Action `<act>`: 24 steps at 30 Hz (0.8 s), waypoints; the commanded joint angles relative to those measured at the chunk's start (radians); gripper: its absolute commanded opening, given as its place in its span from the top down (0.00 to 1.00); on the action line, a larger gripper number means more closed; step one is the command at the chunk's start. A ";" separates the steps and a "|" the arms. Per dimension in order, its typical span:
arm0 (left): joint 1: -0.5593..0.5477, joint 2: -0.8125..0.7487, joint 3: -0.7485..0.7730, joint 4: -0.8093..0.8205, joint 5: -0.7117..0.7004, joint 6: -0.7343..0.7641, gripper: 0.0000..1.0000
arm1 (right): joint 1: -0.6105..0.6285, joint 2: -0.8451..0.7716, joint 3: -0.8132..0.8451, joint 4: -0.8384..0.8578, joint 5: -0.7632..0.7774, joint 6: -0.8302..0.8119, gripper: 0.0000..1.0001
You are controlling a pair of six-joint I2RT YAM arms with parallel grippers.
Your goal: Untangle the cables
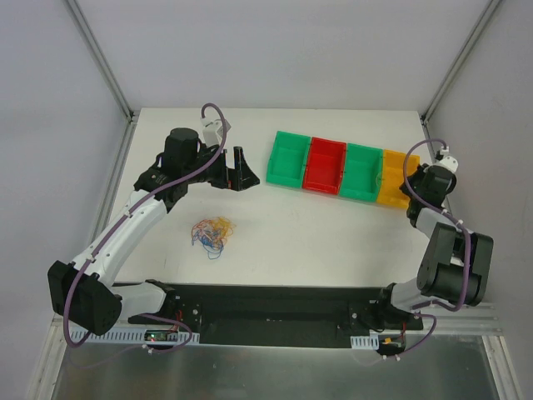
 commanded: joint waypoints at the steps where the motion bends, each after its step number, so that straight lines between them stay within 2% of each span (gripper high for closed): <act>1: -0.012 -0.013 -0.006 0.036 0.020 -0.004 0.02 | 0.027 -0.082 -0.014 -0.054 0.037 -0.043 1.00; 6: -0.012 0.001 -0.004 0.036 0.038 -0.012 0.02 | 0.025 -0.116 0.016 -0.181 0.061 0.009 1.00; 8: -0.012 -0.002 -0.003 0.036 0.043 -0.013 0.02 | 0.024 -0.097 0.050 -0.274 0.109 0.040 1.00; 11: -0.012 0.003 -0.006 0.038 0.038 -0.015 0.02 | 0.022 -0.073 0.111 -0.423 0.084 0.058 1.00; 16: -0.018 0.023 -0.007 0.041 0.049 -0.022 0.02 | 0.022 -0.137 0.043 -0.408 0.040 0.101 1.00; 24: -0.024 0.021 -0.009 0.041 0.046 -0.018 0.02 | 0.022 -0.188 0.023 -0.457 0.011 0.123 1.00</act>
